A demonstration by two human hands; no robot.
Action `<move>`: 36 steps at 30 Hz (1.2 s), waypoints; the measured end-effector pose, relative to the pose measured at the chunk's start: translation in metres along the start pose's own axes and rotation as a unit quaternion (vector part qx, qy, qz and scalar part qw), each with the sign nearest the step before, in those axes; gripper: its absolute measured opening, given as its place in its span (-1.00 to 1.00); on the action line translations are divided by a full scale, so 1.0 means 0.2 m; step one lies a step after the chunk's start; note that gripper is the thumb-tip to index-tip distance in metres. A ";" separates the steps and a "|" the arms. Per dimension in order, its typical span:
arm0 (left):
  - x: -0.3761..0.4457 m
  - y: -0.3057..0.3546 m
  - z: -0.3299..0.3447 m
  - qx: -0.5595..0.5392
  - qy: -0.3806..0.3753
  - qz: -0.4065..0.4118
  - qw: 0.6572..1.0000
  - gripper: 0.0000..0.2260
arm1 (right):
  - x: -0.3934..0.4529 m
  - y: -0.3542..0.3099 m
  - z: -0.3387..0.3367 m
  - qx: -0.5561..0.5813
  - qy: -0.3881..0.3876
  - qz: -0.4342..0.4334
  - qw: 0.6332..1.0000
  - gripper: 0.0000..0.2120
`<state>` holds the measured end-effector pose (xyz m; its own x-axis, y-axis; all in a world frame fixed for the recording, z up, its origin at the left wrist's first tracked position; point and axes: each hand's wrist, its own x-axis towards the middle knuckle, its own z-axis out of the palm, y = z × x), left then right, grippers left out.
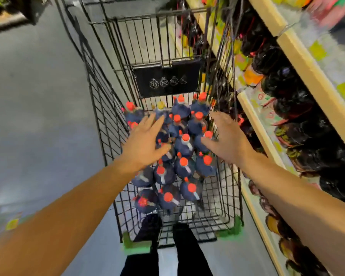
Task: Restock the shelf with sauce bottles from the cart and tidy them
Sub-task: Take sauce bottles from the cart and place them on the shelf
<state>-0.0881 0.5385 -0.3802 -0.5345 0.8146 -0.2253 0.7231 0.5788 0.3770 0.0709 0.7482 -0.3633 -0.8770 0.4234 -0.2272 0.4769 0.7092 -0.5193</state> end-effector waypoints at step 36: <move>0.69 -0.17 0.18 -0.058 -0.018 0.084 0.995 -0.74 | 0.47 0.06 0.17 0.067 0.123 0.156 0.978 -0.73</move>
<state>-0.1702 0.6319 -0.4561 -0.3926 0.9014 -0.1825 0.7443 0.4279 0.5127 -0.0086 0.7776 -0.4183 -0.6408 0.7426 -0.1949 0.6929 0.4501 -0.5634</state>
